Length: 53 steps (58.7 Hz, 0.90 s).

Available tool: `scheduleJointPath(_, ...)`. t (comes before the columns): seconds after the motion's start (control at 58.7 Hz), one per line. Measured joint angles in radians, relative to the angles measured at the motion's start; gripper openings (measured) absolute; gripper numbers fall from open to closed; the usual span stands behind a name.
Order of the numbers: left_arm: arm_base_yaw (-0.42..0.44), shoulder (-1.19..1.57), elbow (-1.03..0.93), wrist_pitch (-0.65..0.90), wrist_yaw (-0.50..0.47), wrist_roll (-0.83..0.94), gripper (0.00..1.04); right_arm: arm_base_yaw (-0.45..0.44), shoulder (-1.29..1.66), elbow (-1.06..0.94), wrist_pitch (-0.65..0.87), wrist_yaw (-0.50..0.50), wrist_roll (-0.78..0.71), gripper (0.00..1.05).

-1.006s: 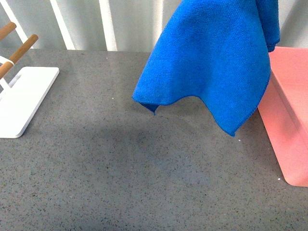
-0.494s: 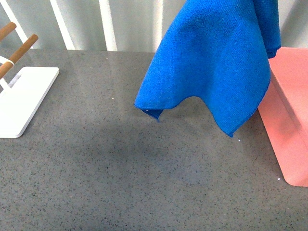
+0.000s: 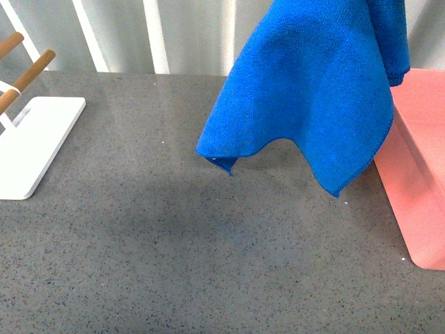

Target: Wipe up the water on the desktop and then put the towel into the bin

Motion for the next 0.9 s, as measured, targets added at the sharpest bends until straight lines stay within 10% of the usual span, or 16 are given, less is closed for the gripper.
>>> scheduleJointPath(0.733, 0.0, -0.249, 0.0, -0.255, 0.0, 0.0, 0.04, 0.048, -0.007, 0.019, -0.1, 0.12, 0.0, 0.03)
scheduleJointPath(0.903, 0.0, -0.249, 0.0, -0.256, 0.0, 0.0, 0.31, 0.11, 0.102, 0.093, -0.282, 0.266, 0.077, 0.03)
